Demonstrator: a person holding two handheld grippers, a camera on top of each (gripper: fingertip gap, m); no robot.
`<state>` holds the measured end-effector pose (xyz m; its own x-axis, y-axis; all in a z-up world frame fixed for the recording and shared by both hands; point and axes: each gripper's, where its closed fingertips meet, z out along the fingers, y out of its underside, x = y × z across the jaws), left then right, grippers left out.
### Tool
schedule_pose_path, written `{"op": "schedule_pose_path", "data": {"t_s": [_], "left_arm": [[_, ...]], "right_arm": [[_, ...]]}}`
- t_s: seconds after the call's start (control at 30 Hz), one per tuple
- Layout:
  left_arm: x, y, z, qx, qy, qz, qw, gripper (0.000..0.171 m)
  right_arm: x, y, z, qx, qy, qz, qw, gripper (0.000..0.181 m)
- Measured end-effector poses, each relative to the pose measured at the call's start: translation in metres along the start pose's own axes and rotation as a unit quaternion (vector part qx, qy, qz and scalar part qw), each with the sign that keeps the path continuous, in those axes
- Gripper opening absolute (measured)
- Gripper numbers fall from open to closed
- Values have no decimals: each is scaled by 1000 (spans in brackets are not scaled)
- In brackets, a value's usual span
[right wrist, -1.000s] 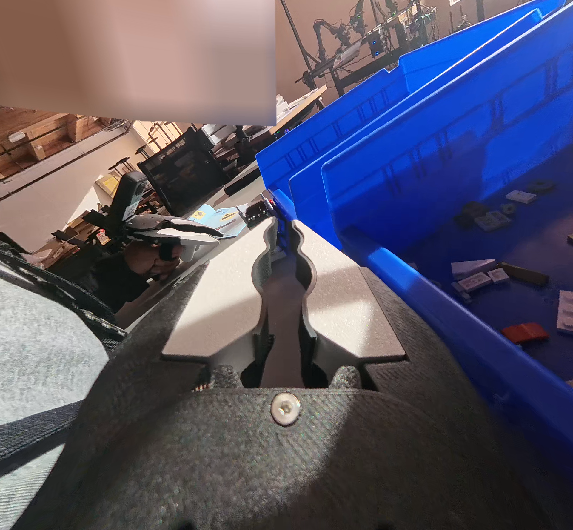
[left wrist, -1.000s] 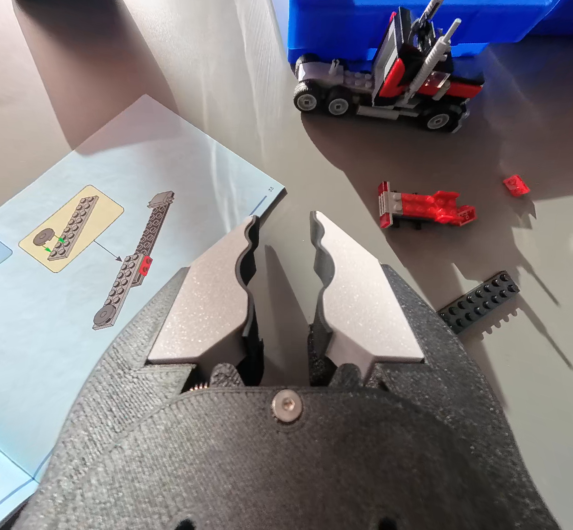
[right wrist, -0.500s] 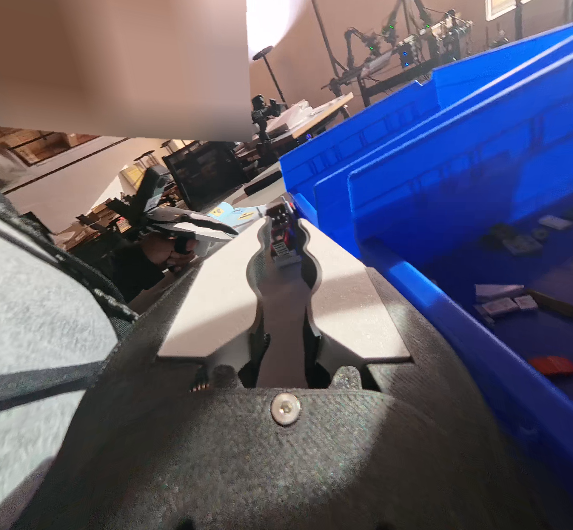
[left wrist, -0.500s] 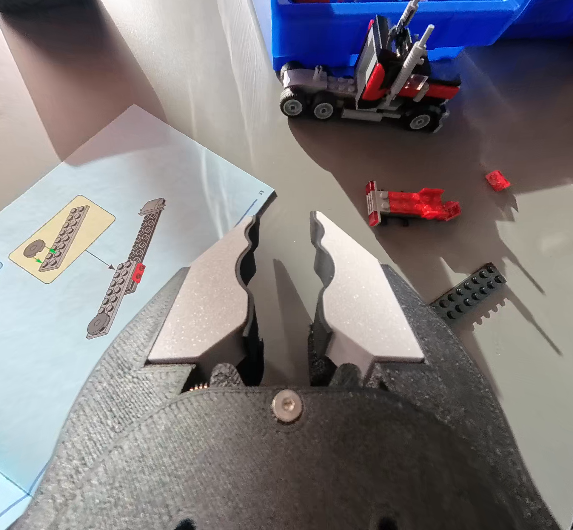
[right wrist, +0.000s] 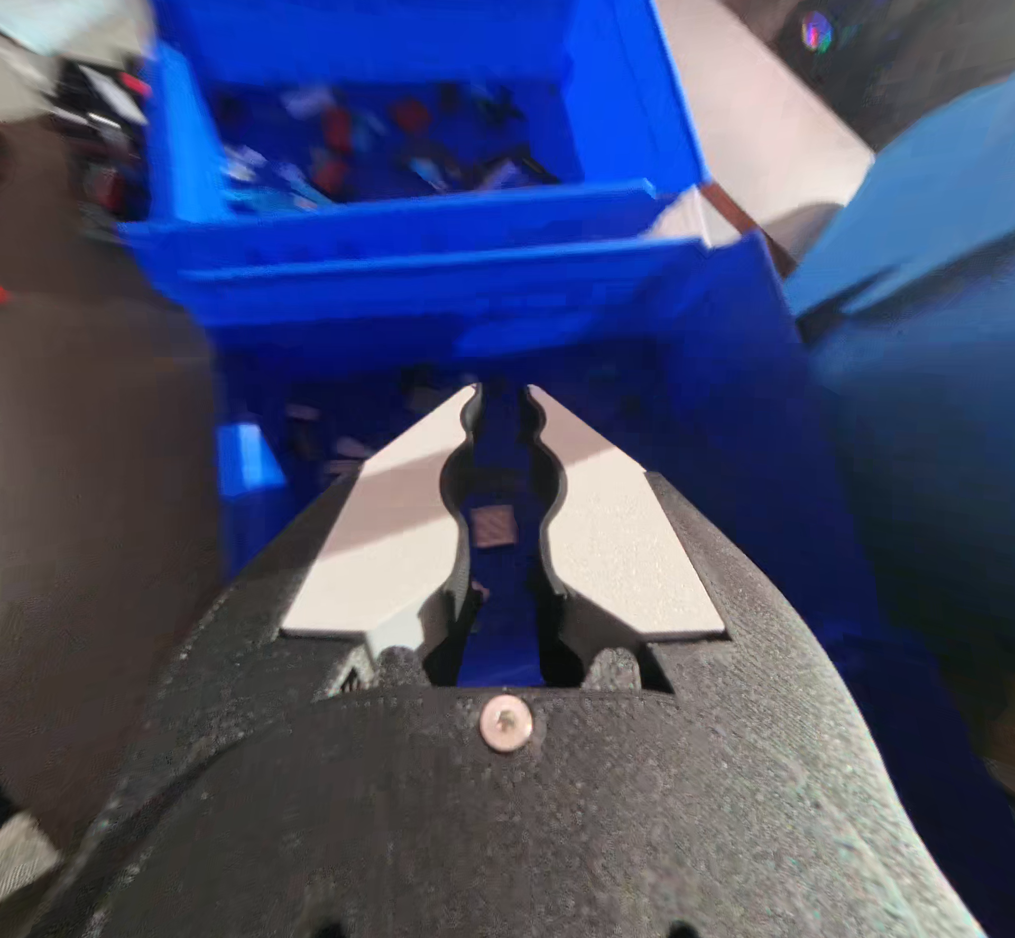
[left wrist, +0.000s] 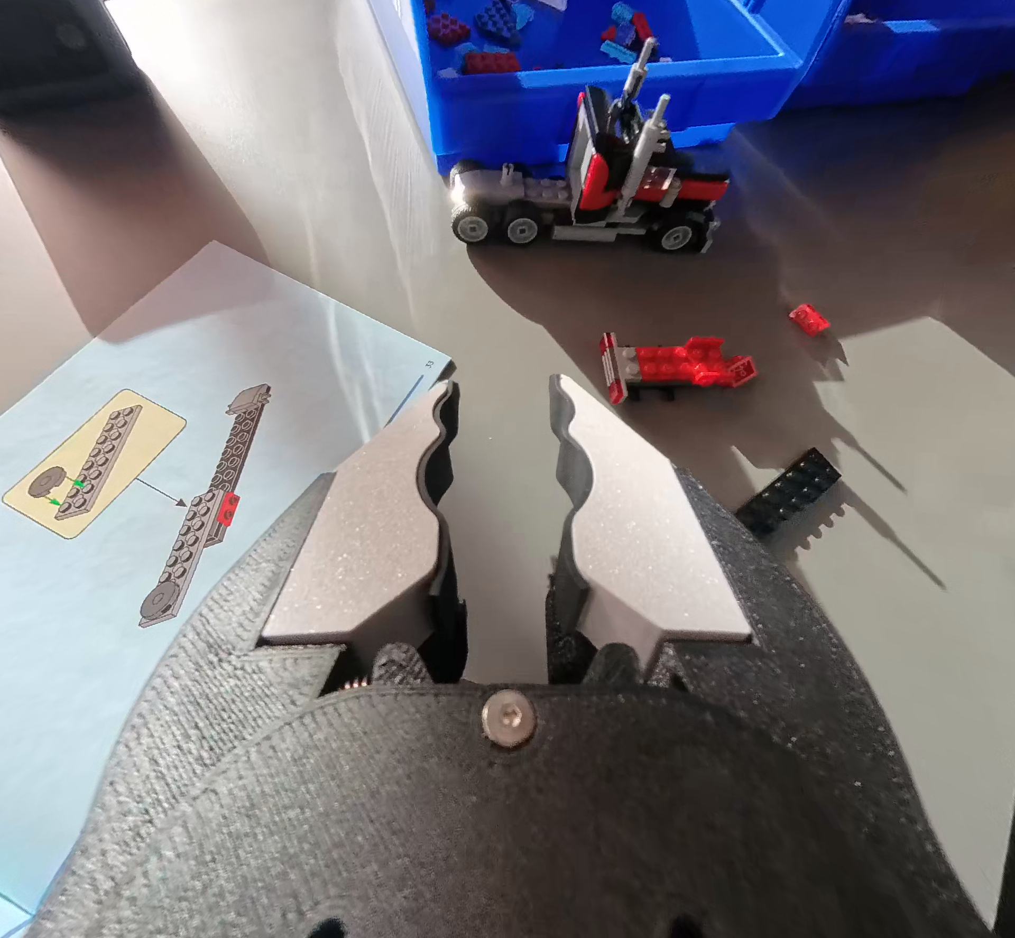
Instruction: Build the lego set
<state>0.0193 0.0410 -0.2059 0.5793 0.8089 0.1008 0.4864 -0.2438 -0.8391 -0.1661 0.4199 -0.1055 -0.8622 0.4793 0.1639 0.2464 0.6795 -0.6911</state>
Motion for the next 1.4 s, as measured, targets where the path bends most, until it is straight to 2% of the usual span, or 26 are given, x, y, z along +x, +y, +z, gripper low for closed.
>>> {"op": "schedule_pose_path", "data": {"t_s": [0.1,0.2,0.27,0.43,0.6,0.73,0.8,1.0,1.1,1.2,1.3,1.4], "left_arm": [[10,-3,-6,22,18,-7,1000,35],[21,-4,-19,50,35,-24,998,35],[26,-2,-30,67,42,-40,996,34],[31,-3,-52,112,61,-77,989,34],[32,-7,-60,135,89,-99,982,34],[35,-9,-65,149,92,-90,980,34],[36,-9,-68,157,90,-86,980,34],[37,-10,-87,195,83,-88,973,34],[36,-7,-96,205,78,-92,971,34],[31,-4,-102,209,64,-96,971,34],[24,-5,-107,220,51,-103,969,34],[15,-8,-108,230,27,-96,968,34]], "right_arm": [[57,26,51,-99,5,39,994,17],[84,52,87,-171,8,54,984,20],[87,61,100,-197,4,46,979,21],[87,67,112,-231,0,27,973,25],[88,82,121,-282,-8,-3,959,29],[84,82,126,-292,-36,2,956,22],[83,82,127,-296,-42,7,954,11],[84,81,121,-317,-7,-7,948,11],[80,60,106,-295,13,-5,955,11],[69,23,79,-241,39,0,970,10],[36,-26,46,-154,53,1,987,10],[-19,-75,14,-51,48,-5,998,10]]}}
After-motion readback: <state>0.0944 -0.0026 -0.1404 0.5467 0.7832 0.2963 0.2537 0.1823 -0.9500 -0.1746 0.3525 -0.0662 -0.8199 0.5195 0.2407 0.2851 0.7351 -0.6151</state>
